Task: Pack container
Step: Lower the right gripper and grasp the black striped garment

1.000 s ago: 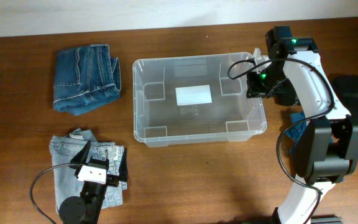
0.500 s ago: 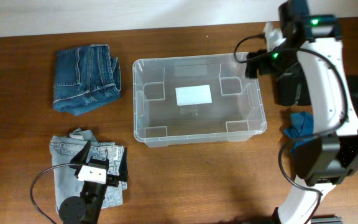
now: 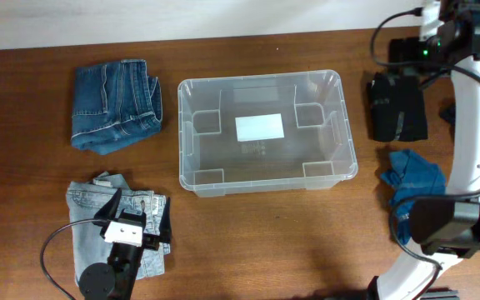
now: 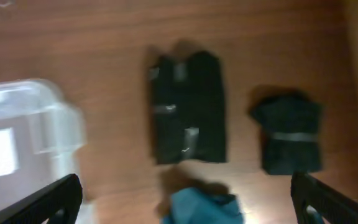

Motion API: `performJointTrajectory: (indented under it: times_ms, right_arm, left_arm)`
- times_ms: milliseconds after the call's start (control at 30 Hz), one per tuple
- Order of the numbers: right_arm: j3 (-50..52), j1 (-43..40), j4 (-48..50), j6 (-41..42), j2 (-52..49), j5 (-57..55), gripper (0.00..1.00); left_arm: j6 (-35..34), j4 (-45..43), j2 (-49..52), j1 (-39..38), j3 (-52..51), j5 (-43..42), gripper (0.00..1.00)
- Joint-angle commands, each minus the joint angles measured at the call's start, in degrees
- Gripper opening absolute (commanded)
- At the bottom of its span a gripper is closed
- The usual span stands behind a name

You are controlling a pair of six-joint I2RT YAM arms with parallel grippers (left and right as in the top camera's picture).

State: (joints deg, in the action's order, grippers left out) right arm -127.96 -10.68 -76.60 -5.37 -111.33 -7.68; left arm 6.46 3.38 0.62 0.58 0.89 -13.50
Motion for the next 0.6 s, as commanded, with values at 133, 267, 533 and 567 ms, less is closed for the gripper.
performJointTrajectory:
  times_ms: [133, 267, 533, 567]
  right_arm:
    - [1.11, -2.58, 2.67, -4.94, -7.41, -5.22, 0.99]
    - [1.11, -2.49, 1.84, -6.05, -13.0, -5.01, 0.99]
    - [1.11, -2.49, 1.42, -7.98, -21.4, -5.05, 0.99]
    - [1.11, -2.54, 1.36, -8.61, -22.23, -5.03, 0.99]
  left_arm:
    - [0.94, 0.04, -0.33, 0.35, -0.37, -0.28, 0.99]
    - [0.94, 0.04, -0.33, 0.35, -0.37, -0.26, 0.99]
    - [0.94, 0.04, -0.33, 0.35, -0.37, -0.28, 0.99]
    - [0.94, 0.04, -0.33, 0.35, -0.37, -0.26, 0.99]
